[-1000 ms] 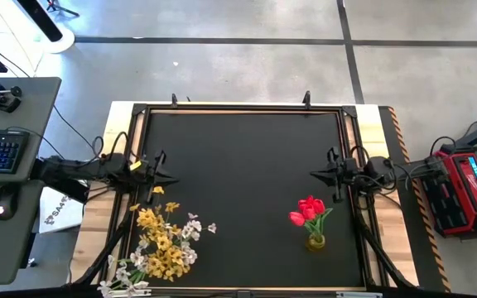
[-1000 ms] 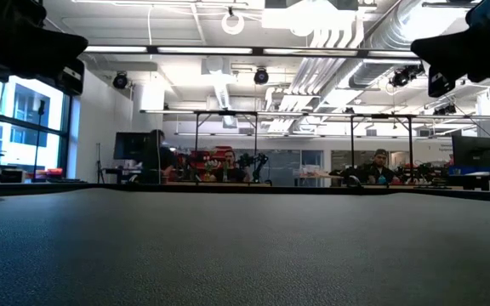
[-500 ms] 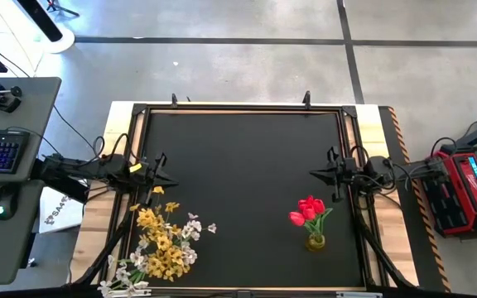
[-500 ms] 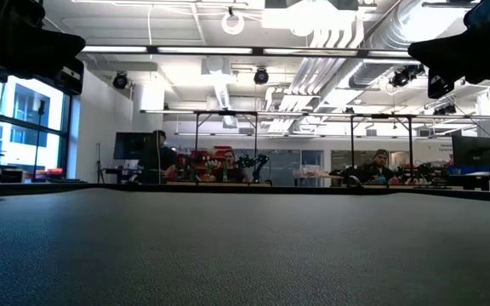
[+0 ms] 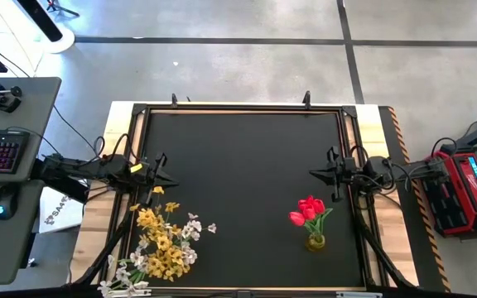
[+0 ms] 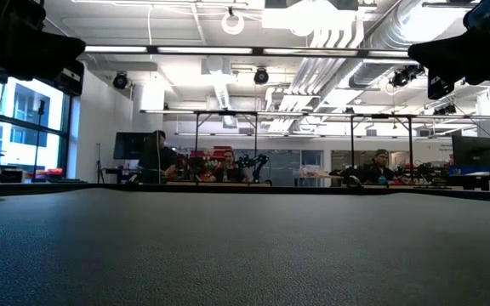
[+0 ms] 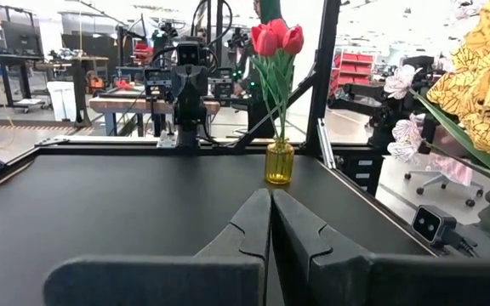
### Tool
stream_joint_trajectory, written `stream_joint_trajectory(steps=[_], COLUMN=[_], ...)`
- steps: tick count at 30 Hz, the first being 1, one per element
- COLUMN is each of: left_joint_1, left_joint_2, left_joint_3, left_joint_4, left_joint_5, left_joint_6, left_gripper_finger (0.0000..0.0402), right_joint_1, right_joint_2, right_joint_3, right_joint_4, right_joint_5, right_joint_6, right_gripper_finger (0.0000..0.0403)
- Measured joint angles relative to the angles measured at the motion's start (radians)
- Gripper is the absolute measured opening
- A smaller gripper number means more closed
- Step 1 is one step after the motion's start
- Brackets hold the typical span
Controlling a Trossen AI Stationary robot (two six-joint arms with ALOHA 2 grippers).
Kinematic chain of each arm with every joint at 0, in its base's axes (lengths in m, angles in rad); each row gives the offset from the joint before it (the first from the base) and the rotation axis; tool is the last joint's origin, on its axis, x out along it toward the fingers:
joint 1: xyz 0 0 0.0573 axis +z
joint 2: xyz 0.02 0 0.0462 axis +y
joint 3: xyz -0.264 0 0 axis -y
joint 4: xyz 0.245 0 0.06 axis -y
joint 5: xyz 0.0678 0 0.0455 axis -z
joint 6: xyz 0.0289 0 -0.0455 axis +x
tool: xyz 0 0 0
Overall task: Sort flowers into vase by color
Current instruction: Return to Home Position
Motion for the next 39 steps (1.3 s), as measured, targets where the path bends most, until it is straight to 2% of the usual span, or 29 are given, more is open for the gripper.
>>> stream_joint_trajectory(steps=[5,8,13,18,39], left_joint_1=[0.000,0.000,0.000,0.000,0.000], left_joint_2=[0.000,0.001,0.000,0.001,0.001], left_joint_3=[0.000,0.000,0.000,0.000,0.000], left_joint_4=[0.006,0.006,0.015,0.010,0.008], left_joint_5=[0.000,0.000,0.000,0.000,0.000], left_joint_6=[0.000,0.000,-0.002,0.049,0.053], left_gripper_finger=[0.0000,0.0000,0.0000,0.0000,0.0000], right_joint_1=[0.000,-0.003,-0.003,-0.003,-0.003], right_joint_2=[0.000,0.000,-0.001,0.013,0.013], right_joint_3=[0.000,0.000,0.000,0.001,0.002], right_joint_4=[-0.001,0.011,-0.058,-0.100,-0.105], right_joint_5=[0.000,0.016,0.004,-0.063,-0.064], right_joint_6=[-0.001,-0.080,-0.029,0.027,0.027], right_gripper_finger=[0.0000,0.0000,0.0000,0.0000,0.0000])
